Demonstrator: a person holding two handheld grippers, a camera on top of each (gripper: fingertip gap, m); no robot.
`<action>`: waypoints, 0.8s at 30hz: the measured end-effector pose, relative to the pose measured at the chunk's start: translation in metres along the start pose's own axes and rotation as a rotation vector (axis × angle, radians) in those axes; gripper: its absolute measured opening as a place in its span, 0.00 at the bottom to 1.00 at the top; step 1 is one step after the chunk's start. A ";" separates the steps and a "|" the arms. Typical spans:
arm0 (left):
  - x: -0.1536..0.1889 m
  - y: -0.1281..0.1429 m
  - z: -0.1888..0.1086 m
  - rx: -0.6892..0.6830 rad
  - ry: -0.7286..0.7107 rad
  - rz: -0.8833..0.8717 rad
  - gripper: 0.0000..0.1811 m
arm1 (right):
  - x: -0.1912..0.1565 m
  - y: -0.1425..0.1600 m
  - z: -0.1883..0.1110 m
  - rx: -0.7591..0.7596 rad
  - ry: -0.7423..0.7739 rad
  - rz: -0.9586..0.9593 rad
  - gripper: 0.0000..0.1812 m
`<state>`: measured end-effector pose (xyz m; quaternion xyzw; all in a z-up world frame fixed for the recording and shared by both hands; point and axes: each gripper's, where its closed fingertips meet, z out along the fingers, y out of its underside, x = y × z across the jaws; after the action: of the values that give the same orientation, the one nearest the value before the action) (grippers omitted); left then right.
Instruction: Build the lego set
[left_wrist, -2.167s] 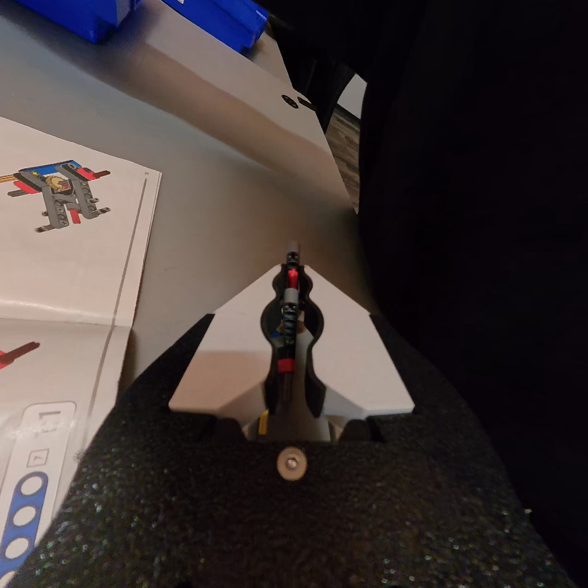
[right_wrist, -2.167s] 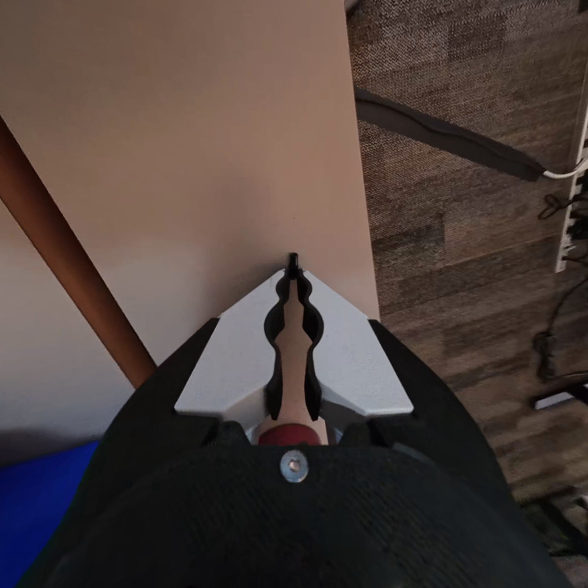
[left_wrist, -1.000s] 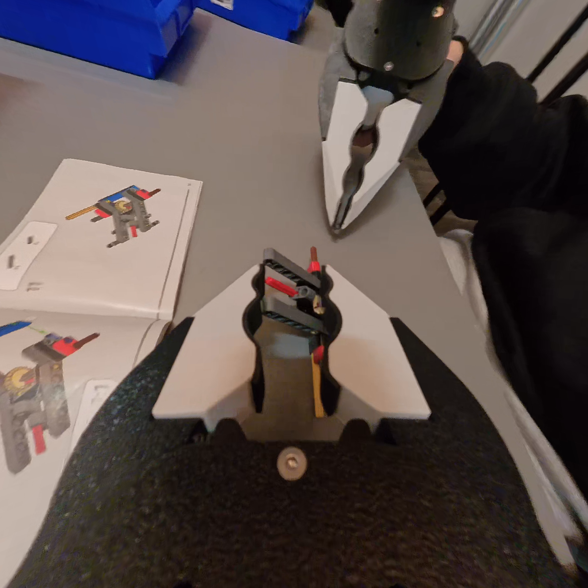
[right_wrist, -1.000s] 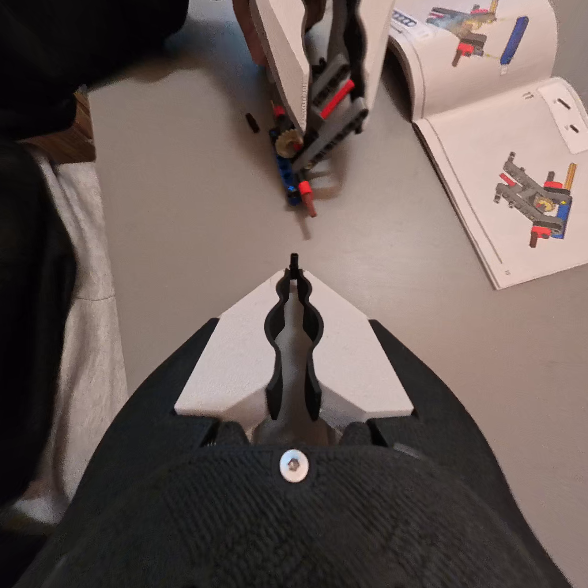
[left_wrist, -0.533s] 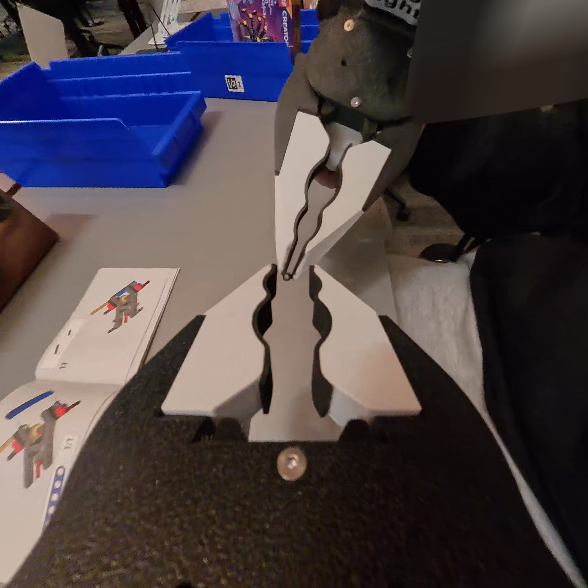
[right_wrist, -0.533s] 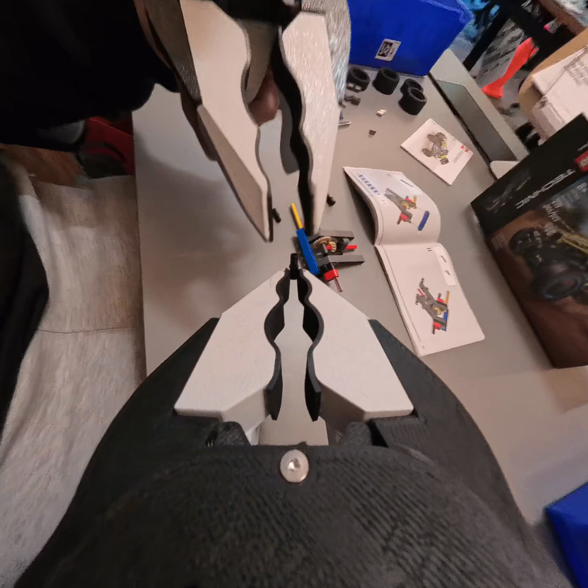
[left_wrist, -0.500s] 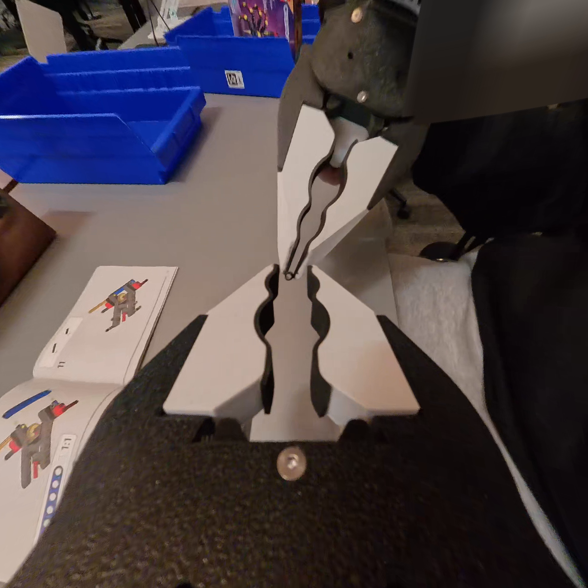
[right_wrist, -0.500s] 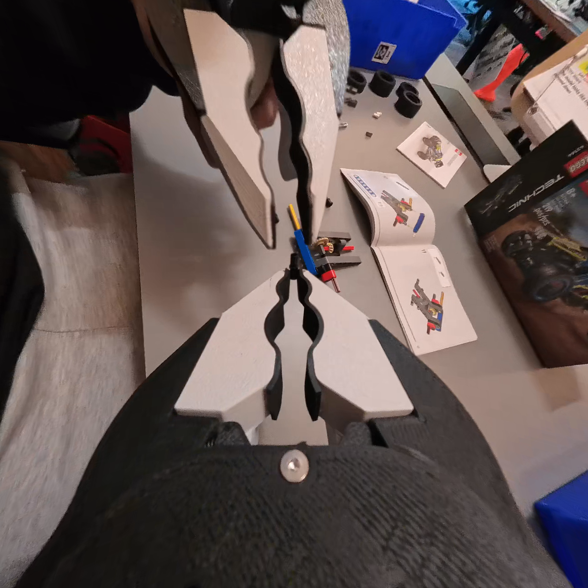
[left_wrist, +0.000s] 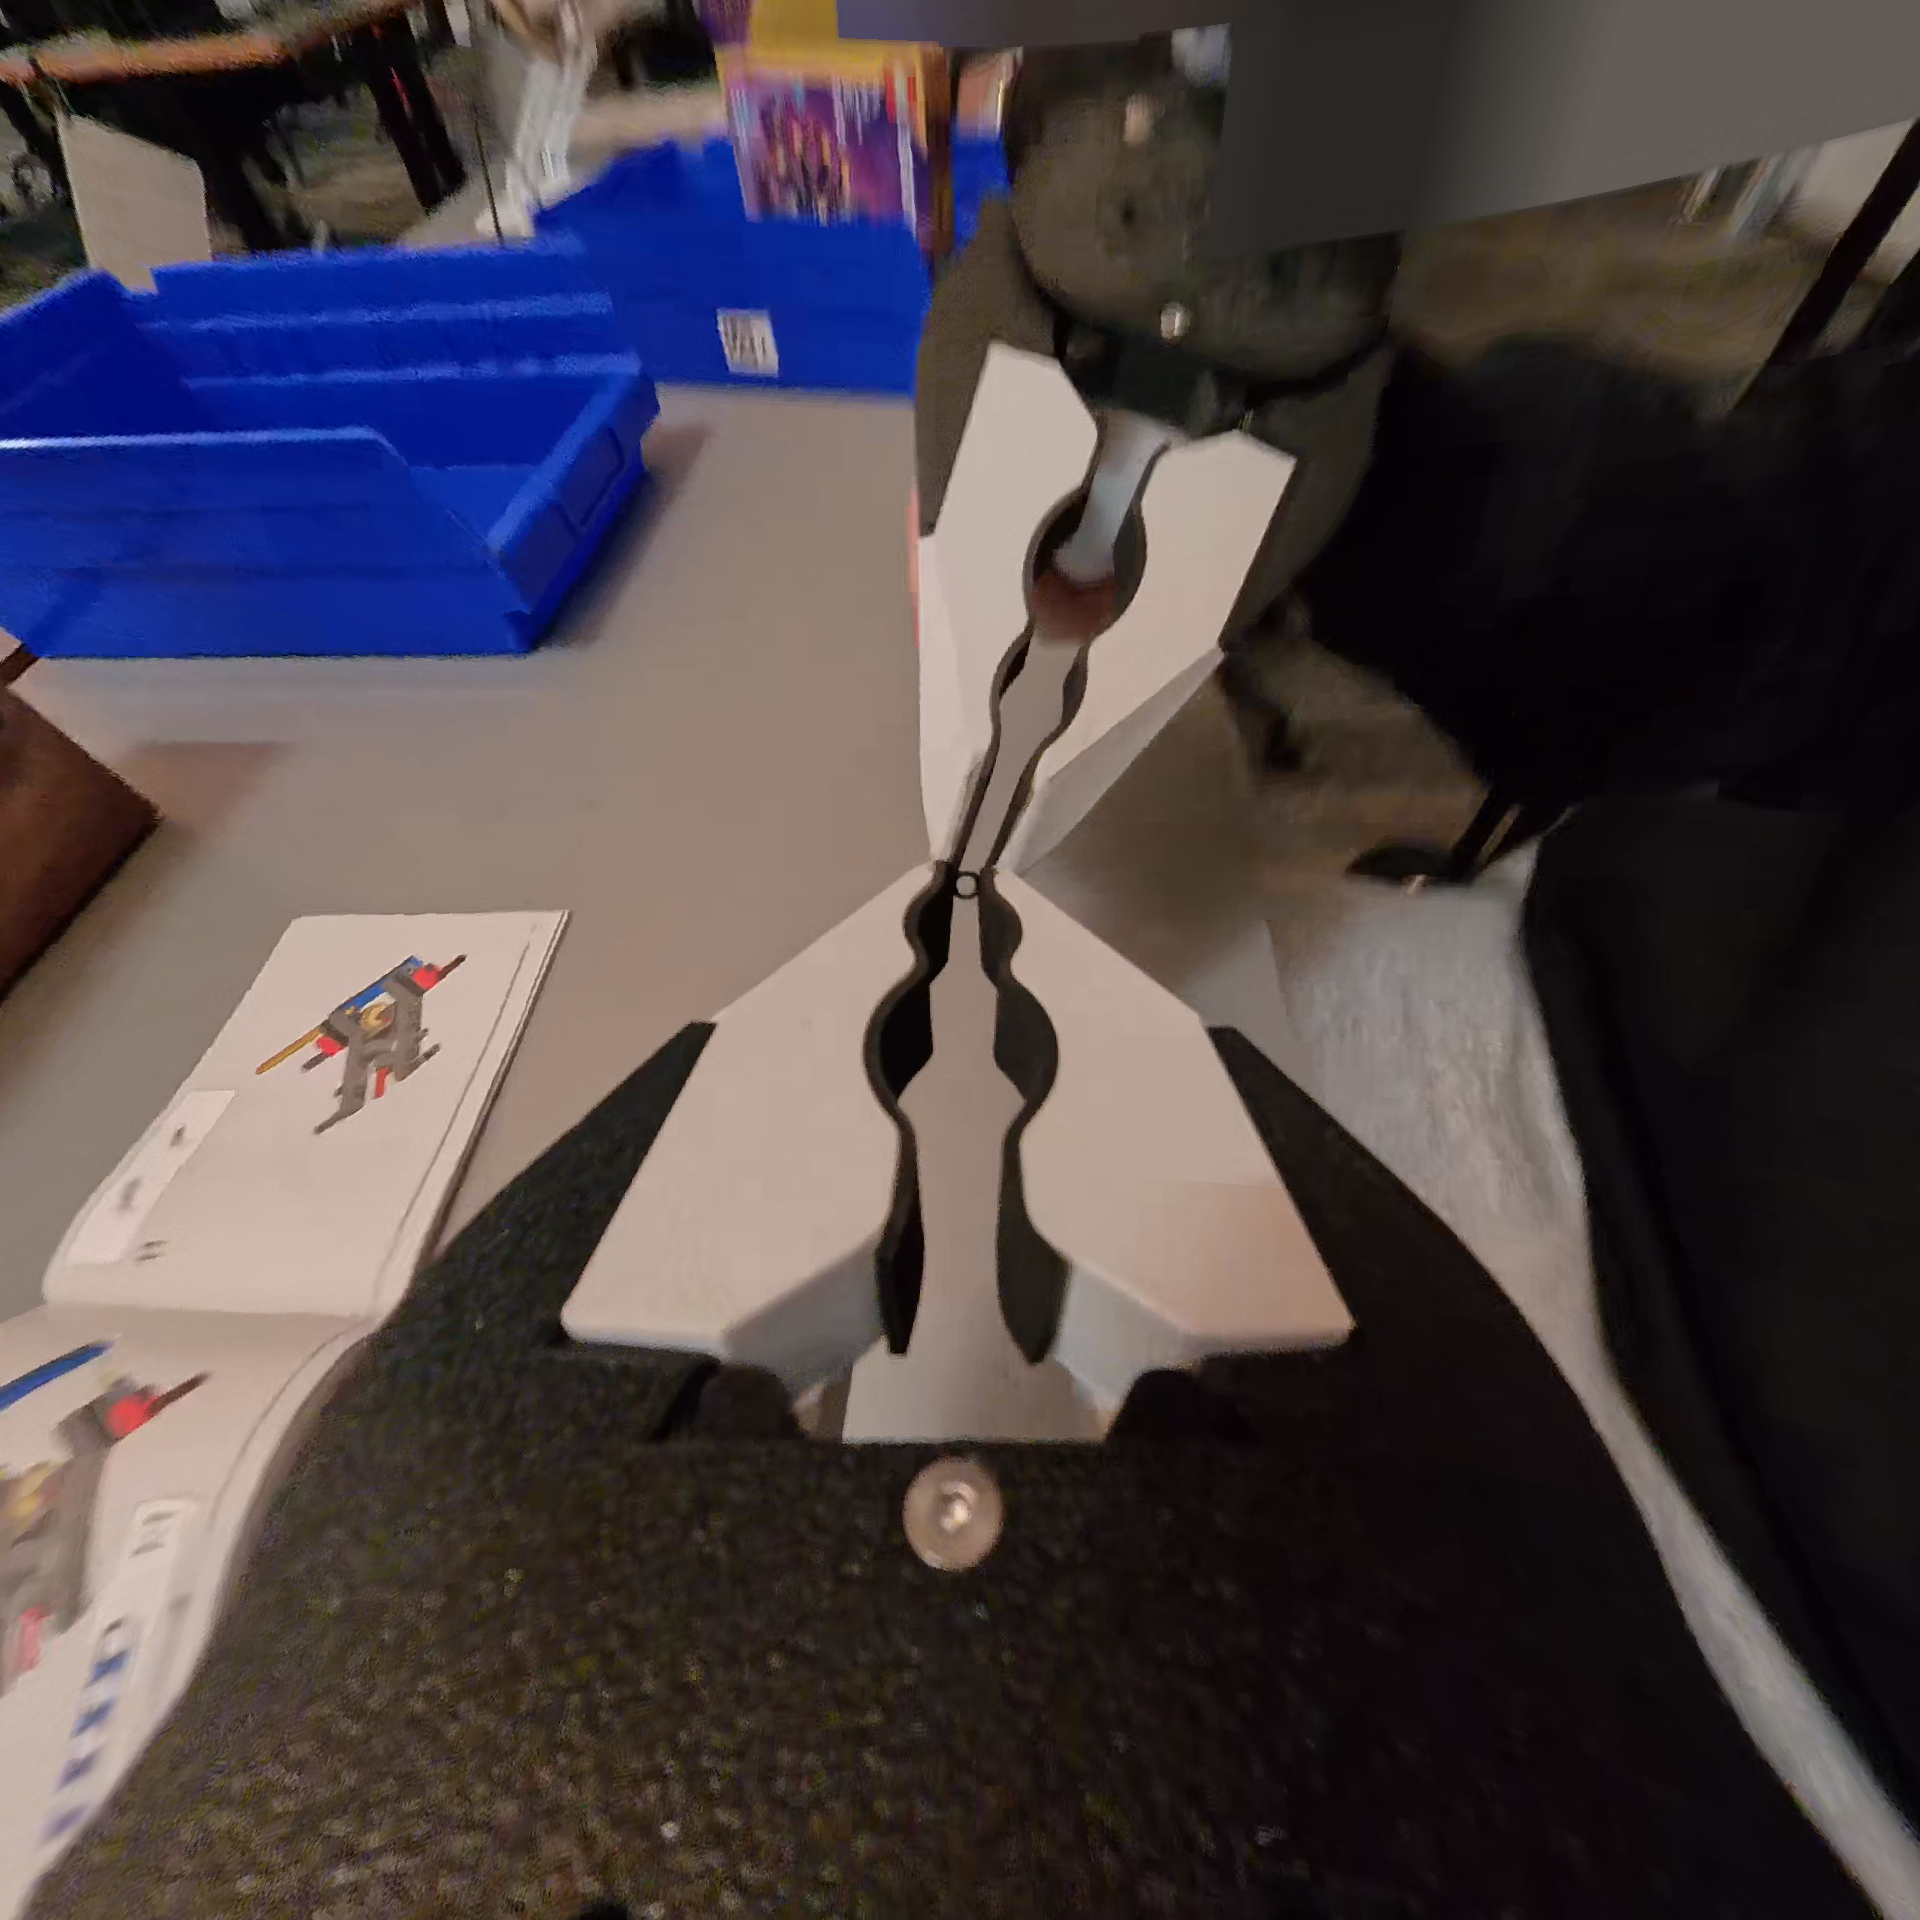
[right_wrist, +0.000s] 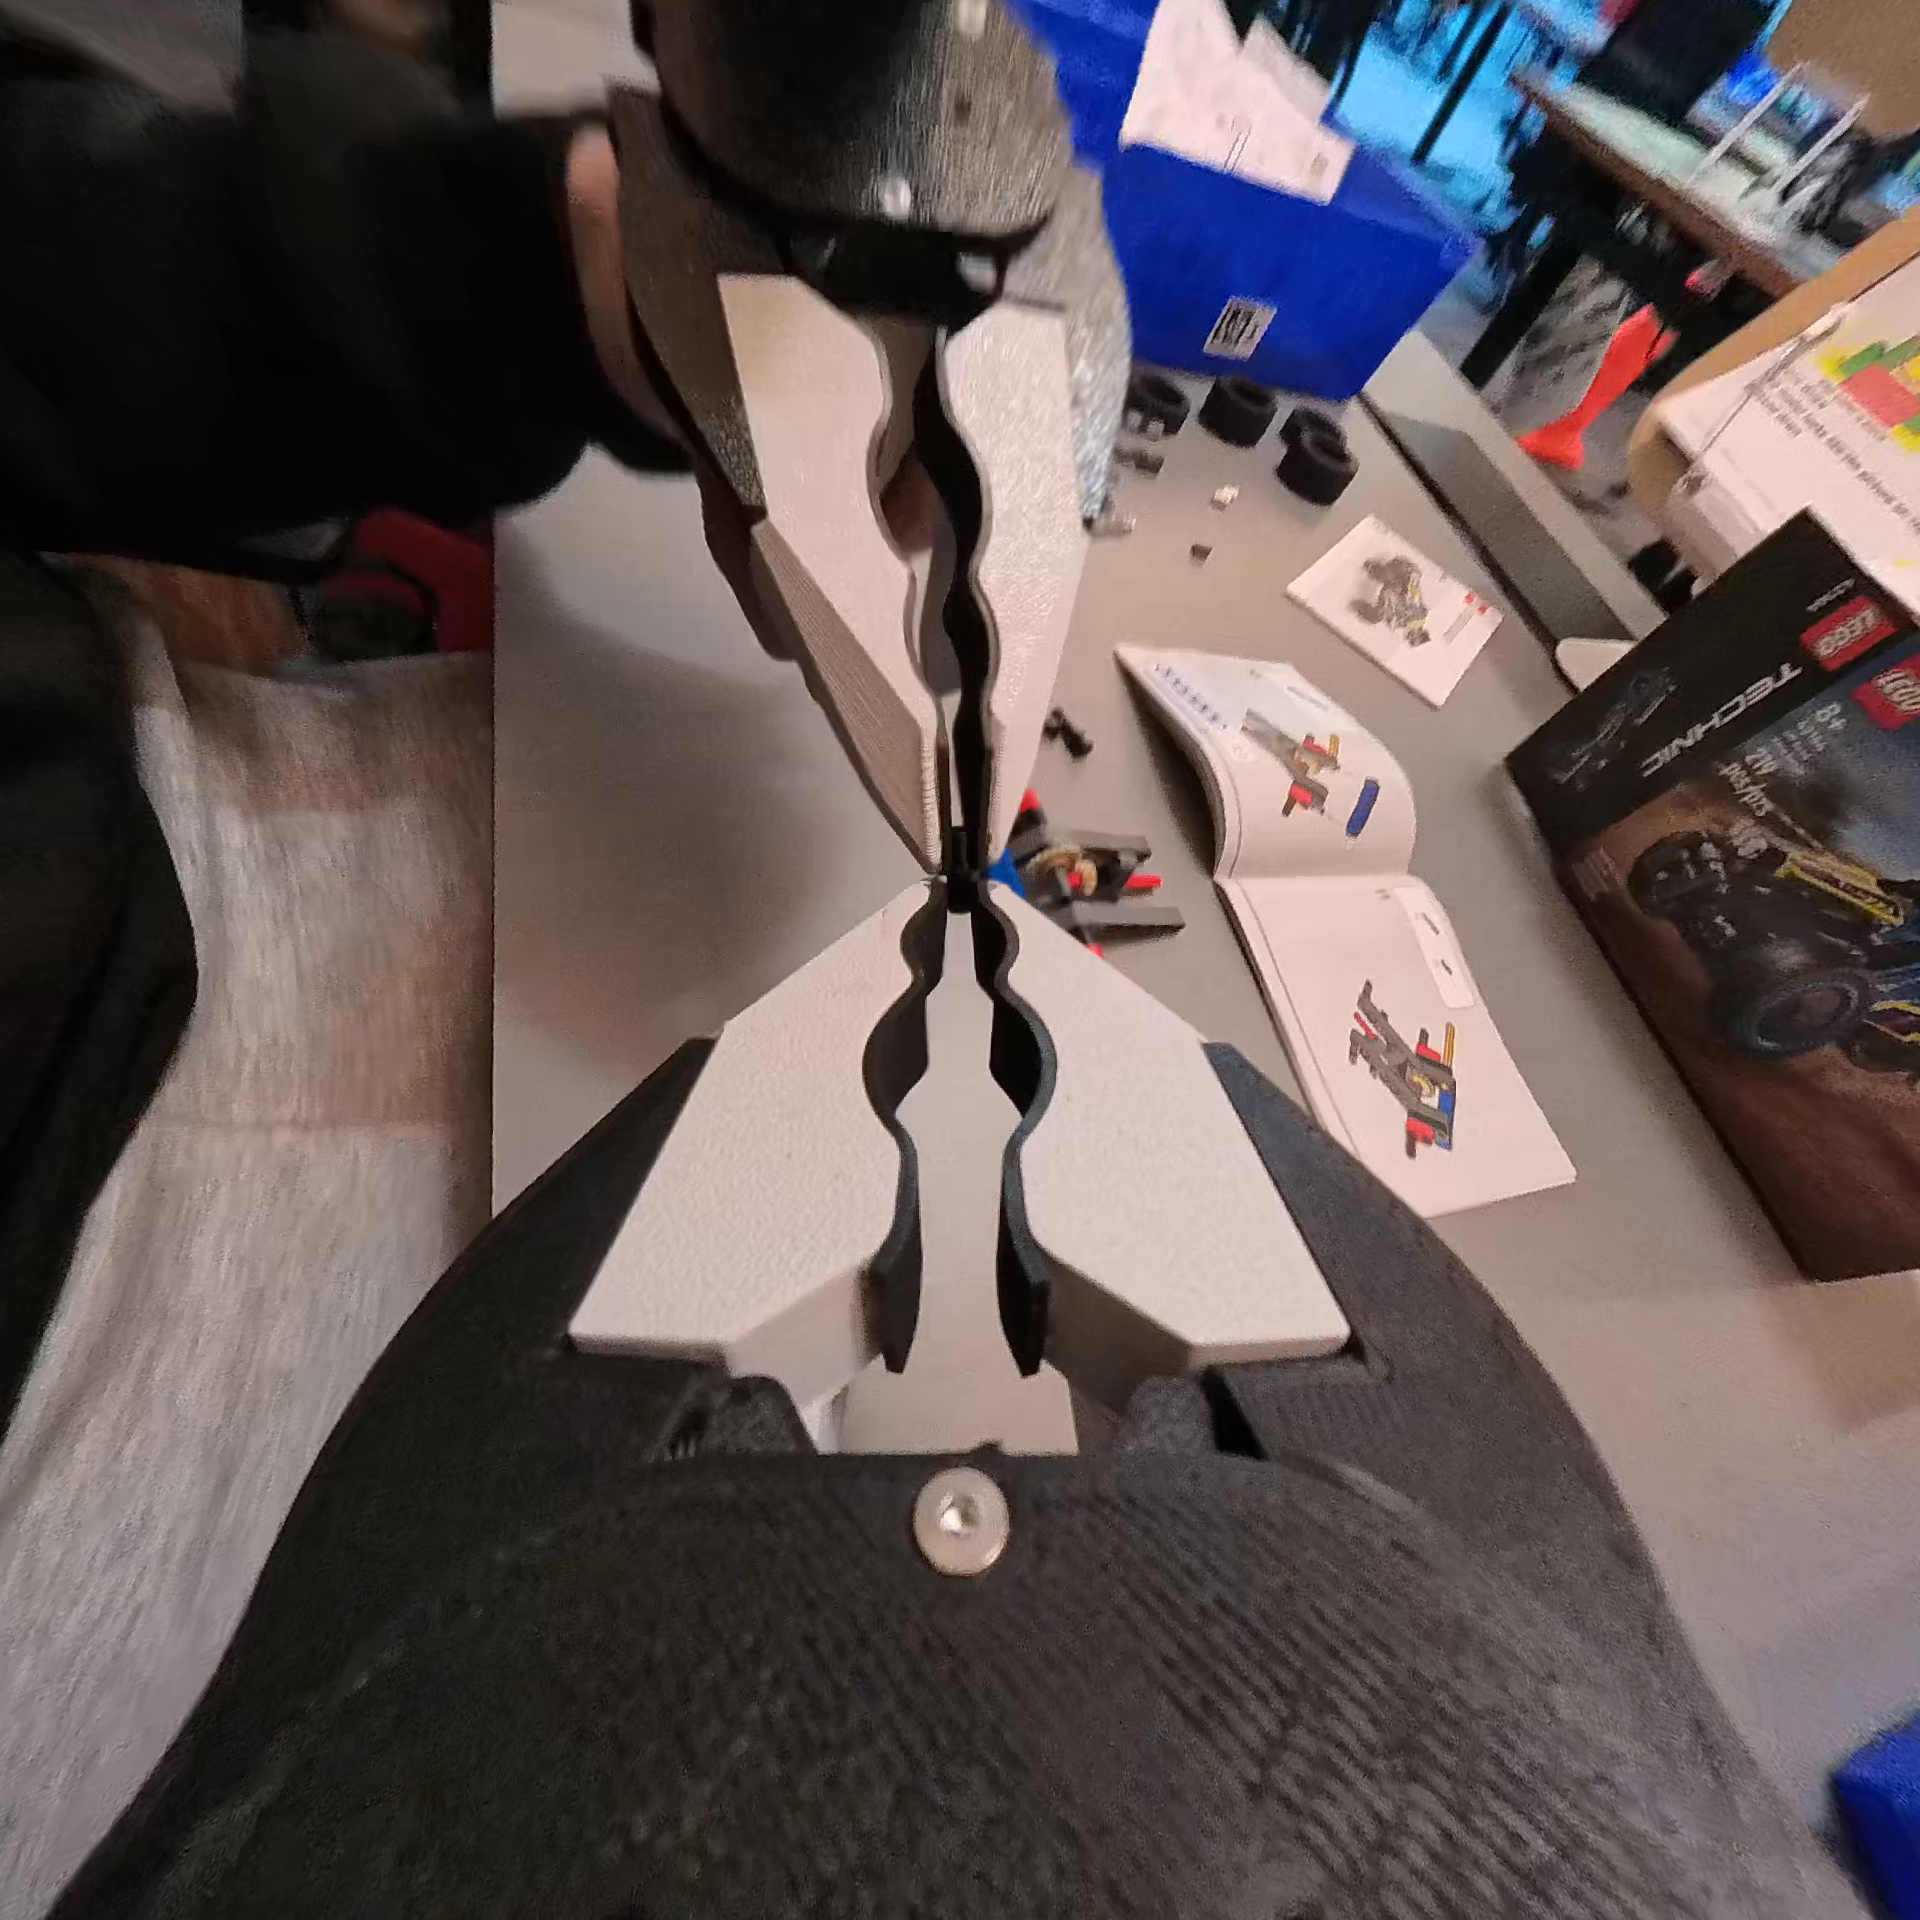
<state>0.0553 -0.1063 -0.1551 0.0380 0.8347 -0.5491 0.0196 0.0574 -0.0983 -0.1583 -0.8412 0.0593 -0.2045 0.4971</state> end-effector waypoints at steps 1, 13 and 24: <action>-0.001 -0.006 -0.003 0.074 0.024 -0.045 0.01 | 0.002 -0.006 -0.003 0.060 0.002 0.024 0.01; -0.005 -0.060 -0.029 0.560 0.133 -0.251 0.01 | 0.021 -0.059 -0.031 0.581 0.057 0.166 0.07; -0.003 -0.065 -0.031 0.606 0.135 -0.249 0.01 | 0.018 -0.066 -0.034 0.671 0.029 0.197 0.04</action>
<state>0.0533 -0.1040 -0.0835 -0.0239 0.6312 -0.7667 -0.1152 0.0535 -0.0988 -0.0820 -0.6182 0.0770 -0.1757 0.7622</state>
